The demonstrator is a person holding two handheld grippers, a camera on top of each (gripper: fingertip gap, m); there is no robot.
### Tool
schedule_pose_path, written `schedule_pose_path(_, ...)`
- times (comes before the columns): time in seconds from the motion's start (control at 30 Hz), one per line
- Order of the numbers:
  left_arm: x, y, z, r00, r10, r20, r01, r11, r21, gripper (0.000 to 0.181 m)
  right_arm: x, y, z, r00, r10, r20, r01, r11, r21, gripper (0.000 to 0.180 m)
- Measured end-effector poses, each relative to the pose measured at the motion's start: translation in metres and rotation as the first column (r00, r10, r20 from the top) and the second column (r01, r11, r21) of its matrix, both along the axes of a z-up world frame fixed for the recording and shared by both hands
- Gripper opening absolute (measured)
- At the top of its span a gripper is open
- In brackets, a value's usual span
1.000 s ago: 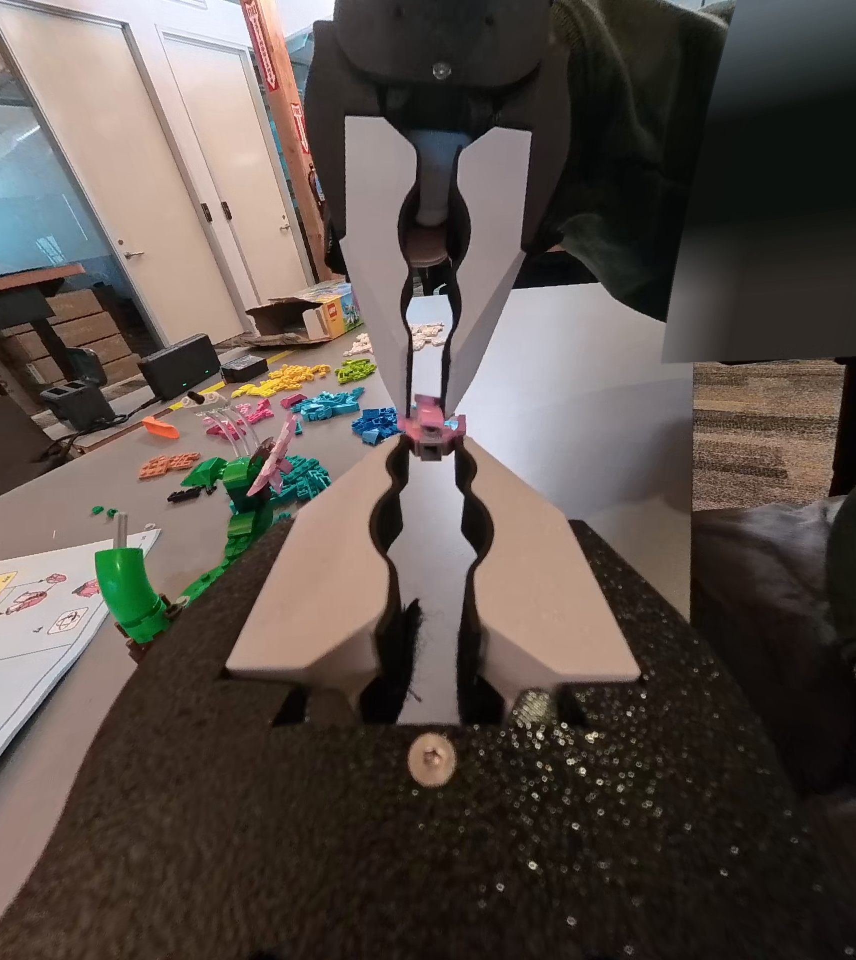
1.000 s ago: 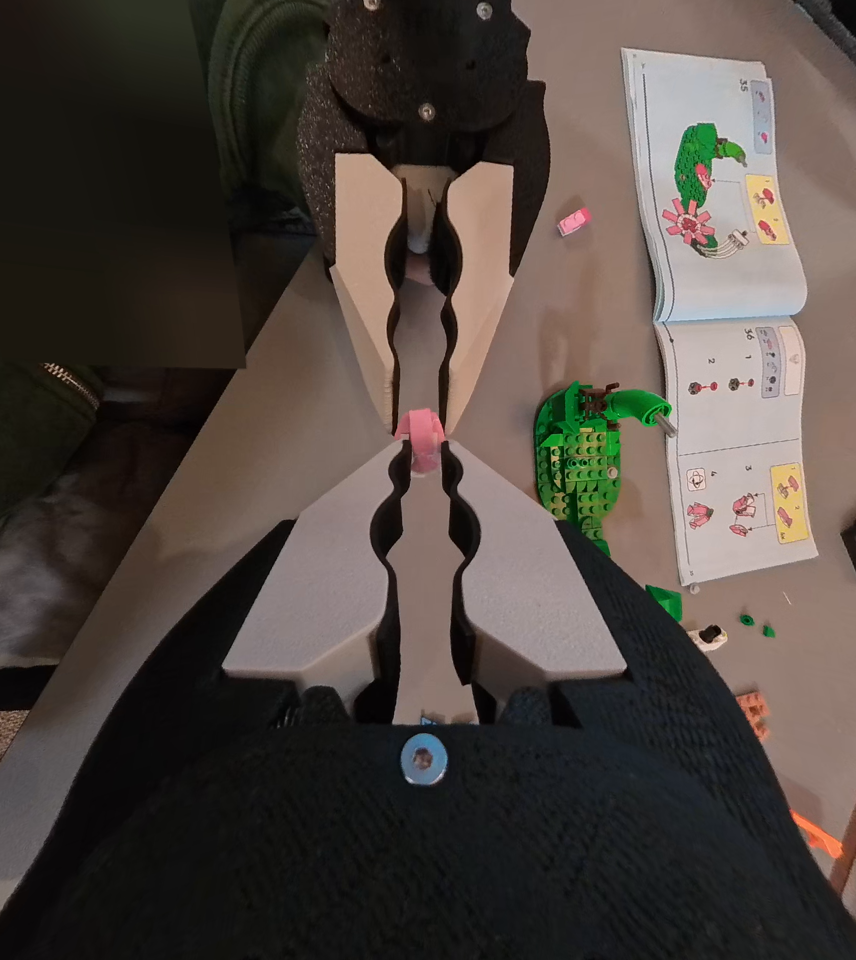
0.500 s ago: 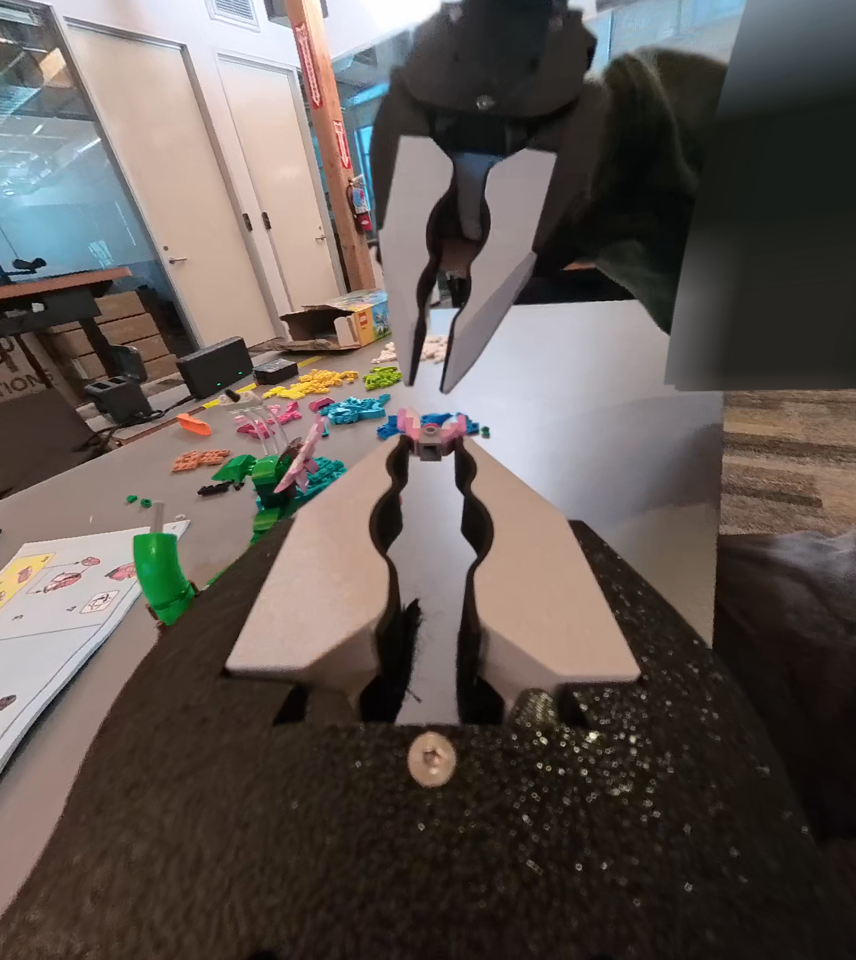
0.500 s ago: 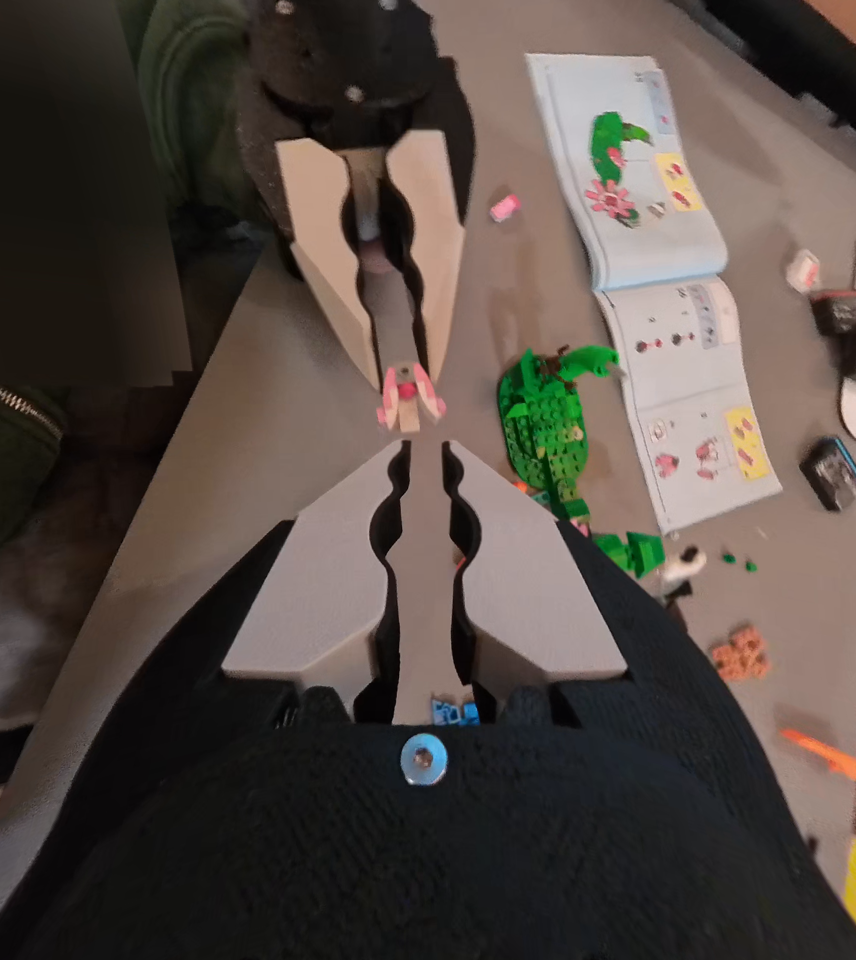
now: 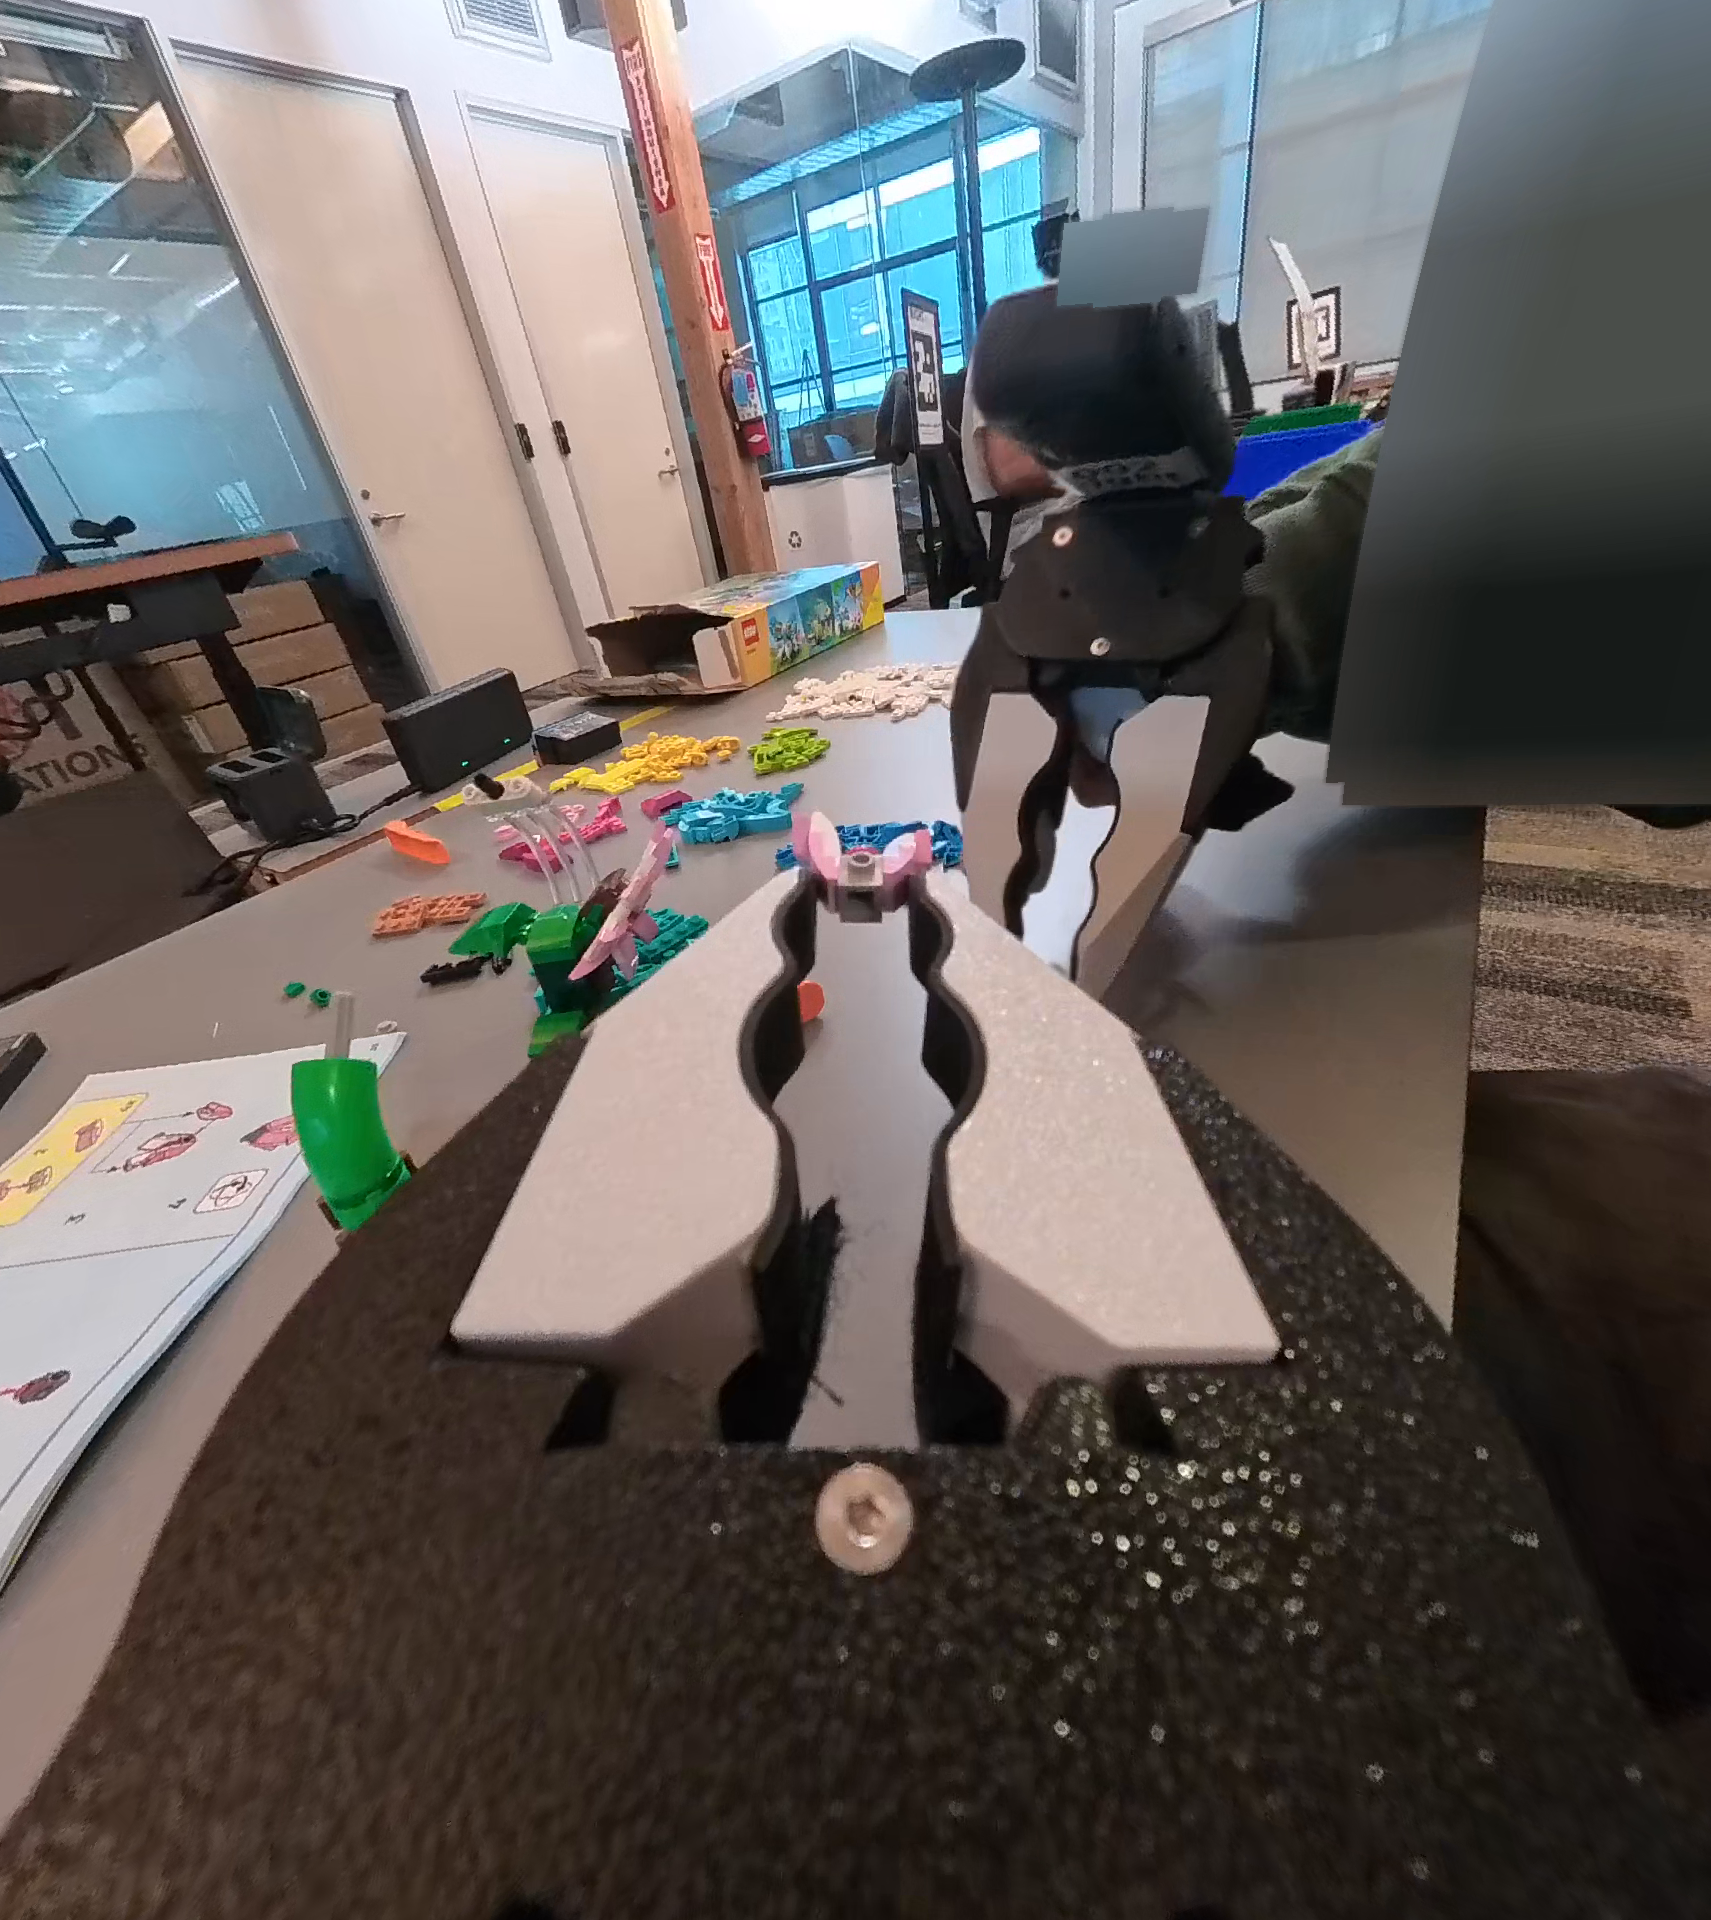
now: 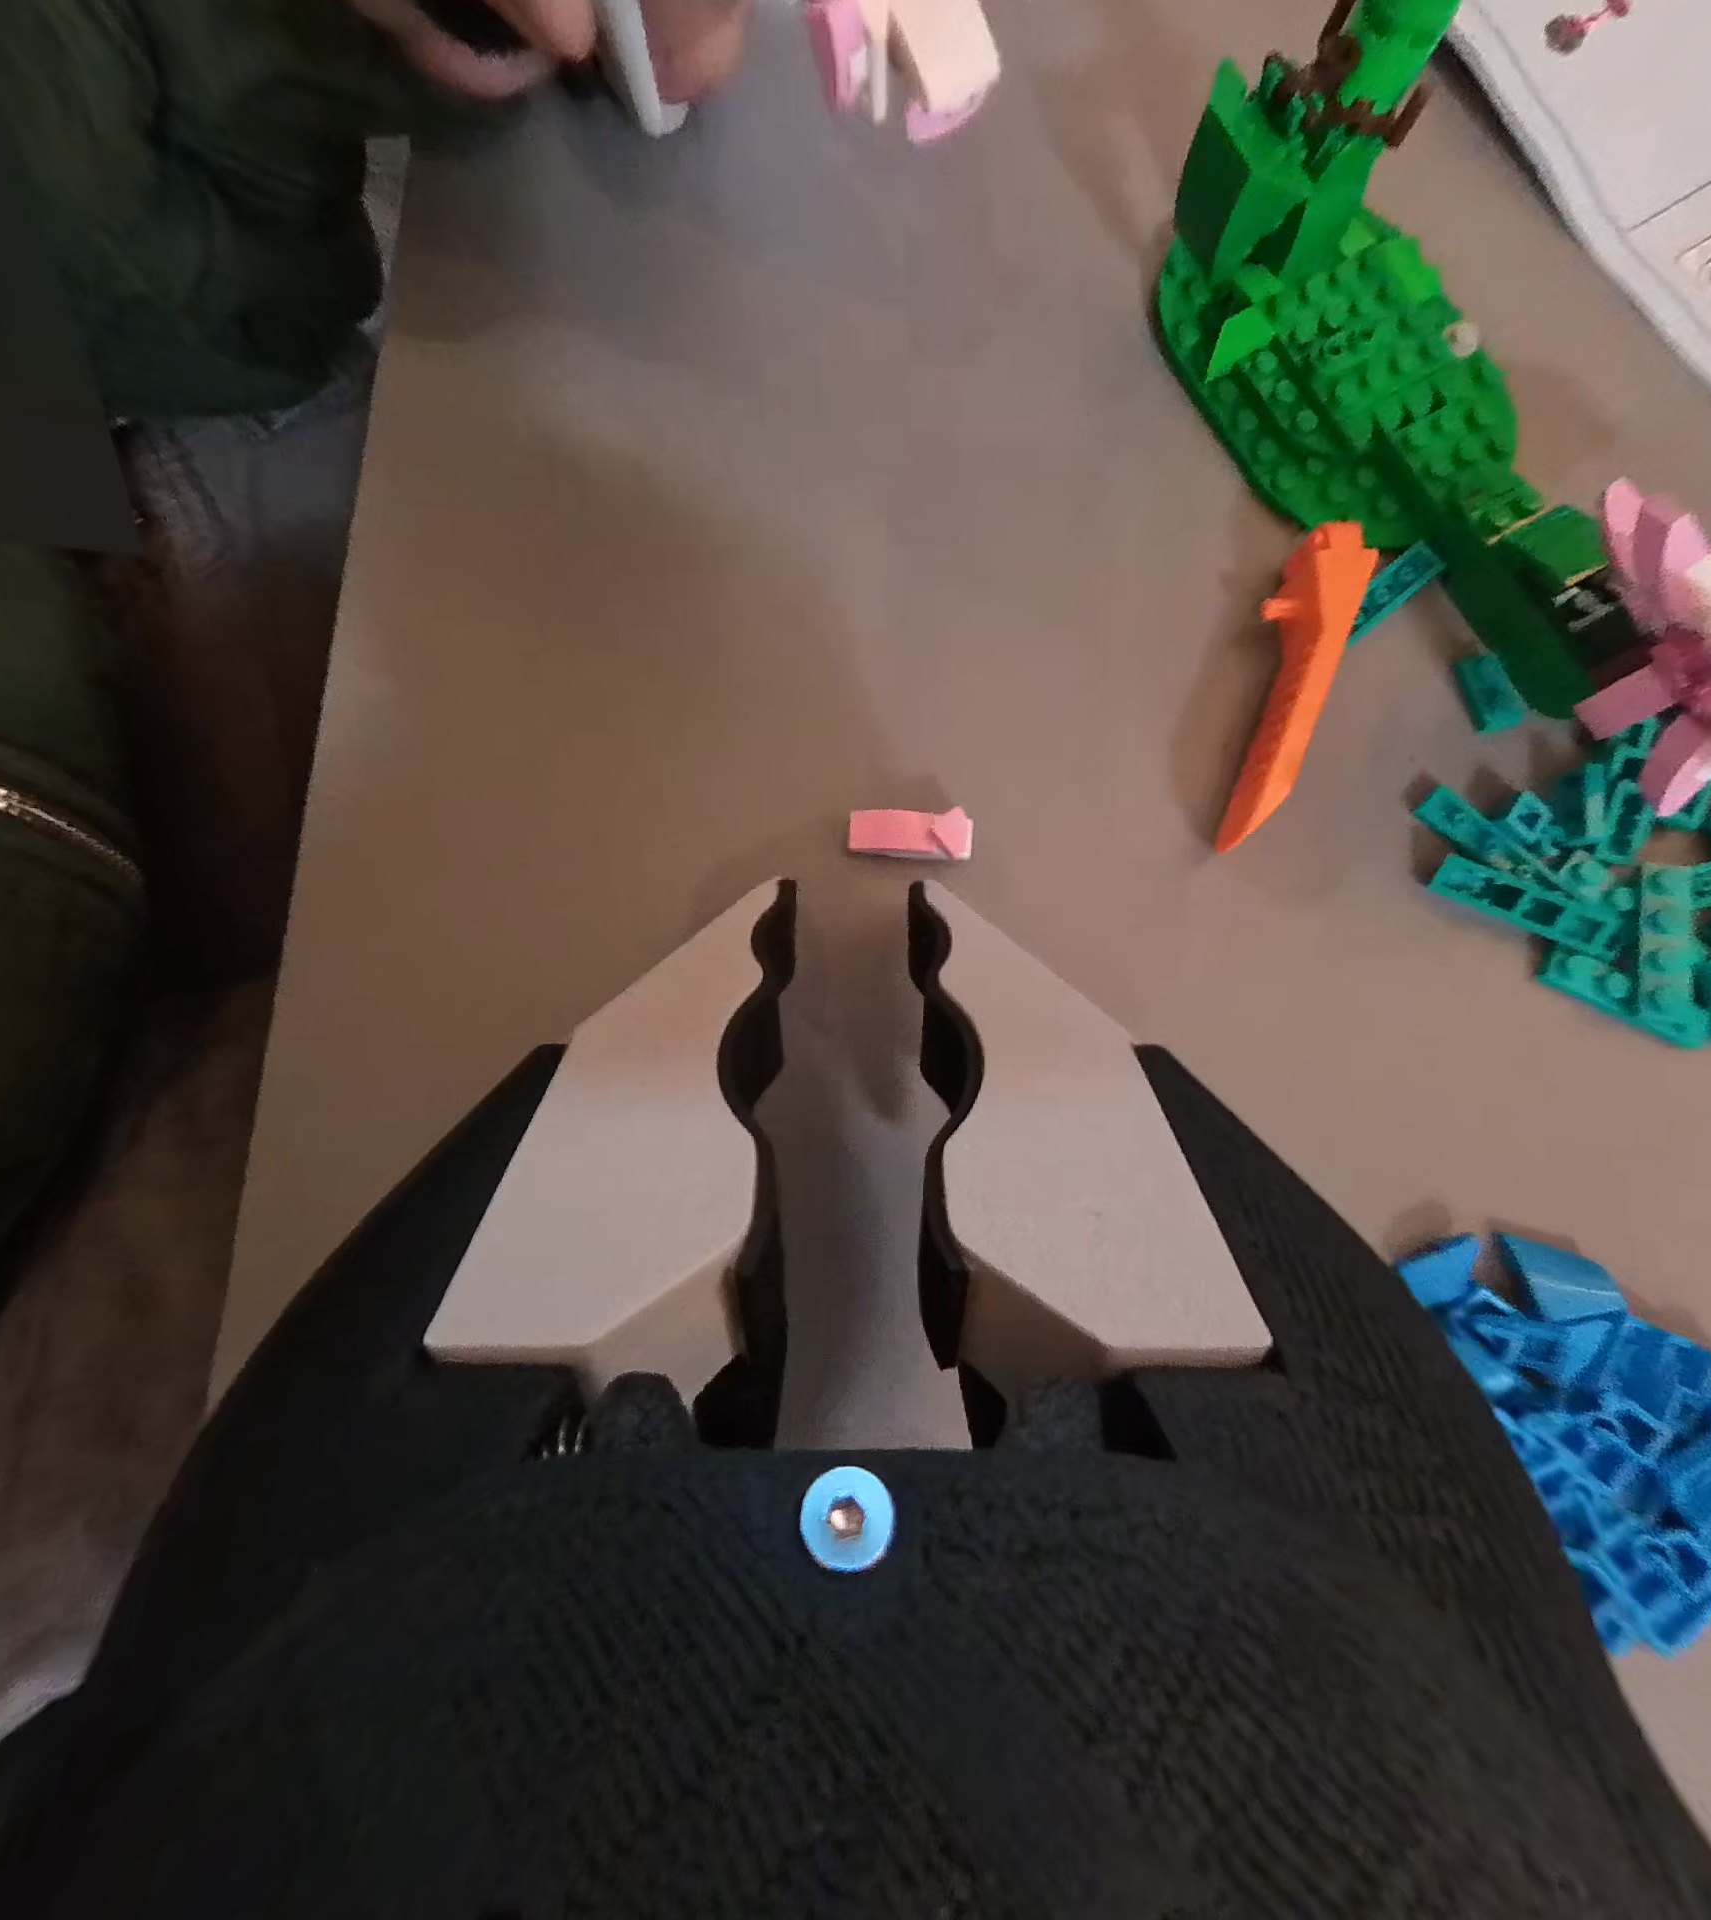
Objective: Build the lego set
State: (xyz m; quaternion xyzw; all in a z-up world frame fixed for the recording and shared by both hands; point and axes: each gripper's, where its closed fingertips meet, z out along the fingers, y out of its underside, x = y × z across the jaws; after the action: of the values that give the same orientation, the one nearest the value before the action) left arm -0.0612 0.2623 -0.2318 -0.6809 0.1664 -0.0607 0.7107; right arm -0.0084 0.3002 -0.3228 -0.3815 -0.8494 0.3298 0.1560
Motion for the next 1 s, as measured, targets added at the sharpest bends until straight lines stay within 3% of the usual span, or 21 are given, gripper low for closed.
schedule_pose_path(0.23,0.001,0.000,-0.001,1.000,-0.005,-0.005,0.005,1.000,-0.003,0.016,-0.005,-0.027,0.003,0.997,0.075,-0.024,-0.076,0.996,-0.043,0.023)
schedule_pose_path(0.37,0.001,0.000,-0.001,1.000,-0.008,-0.006,0.008,1.000,-0.003,0.016,-0.017,-0.015,0.017,0.990,0.102,-0.099,-0.104,0.995,-0.012,0.023)
schedule_pose_path(0.47,0.002,0.000,-0.001,1.000,-0.011,-0.006,0.011,1.000,-0.005,0.015,-0.020,-0.004,0.007,0.986,0.149,-0.075,-0.146,0.988,0.045,0.028)
schedule_pose_path(0.63,0.001,-0.001,-0.001,1.000,-0.013,-0.005,0.013,1.000,-0.004,0.015,-0.016,-0.008,-0.005,0.975,0.224,0.001,-0.224,0.975,-0.001,0.037)
schedule_pose_path(0.77,0.002,-0.001,-0.001,1.000,-0.014,-0.007,0.014,1.000,-0.005,0.015,-0.011,-0.001,-0.006,0.974,0.223,0.043,-0.223,0.975,0.013,0.030)
schedule_pose_path(1.0,0.002,-0.001,-0.001,1.000,-0.016,-0.007,0.016,1.000,-0.008,0.015,-0.016,-0.002,-0.003,0.973,0.229,-0.016,-0.228,0.973,0.045,0.021)
